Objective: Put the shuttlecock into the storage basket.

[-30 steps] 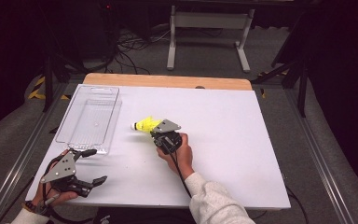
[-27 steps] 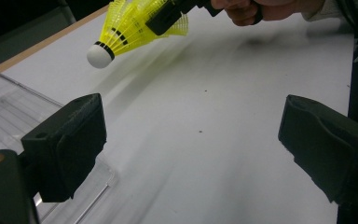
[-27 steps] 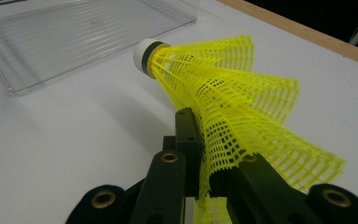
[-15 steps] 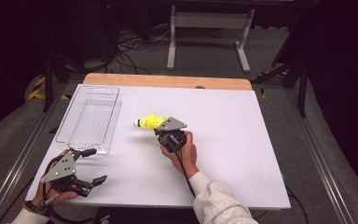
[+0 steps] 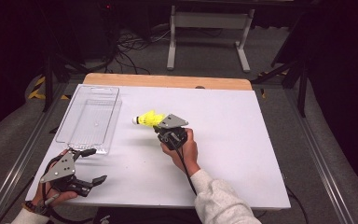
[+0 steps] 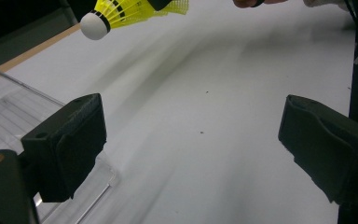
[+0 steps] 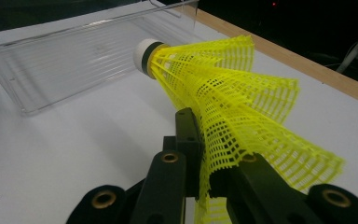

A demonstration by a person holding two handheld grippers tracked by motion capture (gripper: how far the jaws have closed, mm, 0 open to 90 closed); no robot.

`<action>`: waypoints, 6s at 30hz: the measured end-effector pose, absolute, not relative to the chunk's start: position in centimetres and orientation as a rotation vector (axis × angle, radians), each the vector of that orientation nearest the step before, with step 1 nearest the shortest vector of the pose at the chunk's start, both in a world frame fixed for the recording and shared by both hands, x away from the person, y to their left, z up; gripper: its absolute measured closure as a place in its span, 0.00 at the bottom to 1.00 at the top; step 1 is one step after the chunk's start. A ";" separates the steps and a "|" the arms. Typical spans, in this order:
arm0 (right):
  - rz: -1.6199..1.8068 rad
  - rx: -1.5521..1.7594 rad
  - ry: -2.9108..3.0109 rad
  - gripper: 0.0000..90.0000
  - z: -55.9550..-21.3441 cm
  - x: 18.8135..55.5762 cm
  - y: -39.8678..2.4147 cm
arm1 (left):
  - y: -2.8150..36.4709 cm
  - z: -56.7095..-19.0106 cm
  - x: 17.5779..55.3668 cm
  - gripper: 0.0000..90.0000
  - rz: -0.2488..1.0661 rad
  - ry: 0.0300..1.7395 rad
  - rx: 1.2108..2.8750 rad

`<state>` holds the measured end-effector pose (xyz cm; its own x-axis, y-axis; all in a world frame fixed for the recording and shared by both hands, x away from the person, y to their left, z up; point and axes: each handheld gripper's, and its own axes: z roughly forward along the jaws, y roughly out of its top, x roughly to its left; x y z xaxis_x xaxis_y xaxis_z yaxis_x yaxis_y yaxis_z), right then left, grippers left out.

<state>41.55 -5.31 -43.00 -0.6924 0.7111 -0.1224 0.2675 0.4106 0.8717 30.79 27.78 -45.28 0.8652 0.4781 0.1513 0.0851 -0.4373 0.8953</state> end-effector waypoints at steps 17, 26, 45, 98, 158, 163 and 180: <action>1.268 0.787 2.193 0.97 -41.6 41.9 -3.9 | 27.8 -45.3 30.7 0.09 0.469 0.408 1.992; 1.285 0.784 2.197 0.97 -41.4 42.3 -3.4 | 28.0 -45.3 30.6 0.09 0.475 0.409 1.986; 1.349 0.712 2.244 0.98 -41.1 42.7 -0.4 | 28.8 -45.4 29.7 0.09 0.489 0.446 1.977; 1.318 0.478 2.431 0.98 -39.6 44.9 9.9 | 29.0 -45.4 29.8 0.09 0.468 0.436 1.969; 1.104 0.436 2.664 0.67 -42.7 45.6 14.2 | 29.0 -45.6 29.2 0.10 0.453 0.435 1.974; 1.121 0.438 2.634 0.63 -42.1 45.1 13.2 | 28.9 -45.7 29.2 0.10 0.456 0.440 1.977; 1.164 0.394 2.567 0.58 -41.3 43.6 10.8 | 29.0 -45.7 29.2 0.10 0.463 0.439 1.982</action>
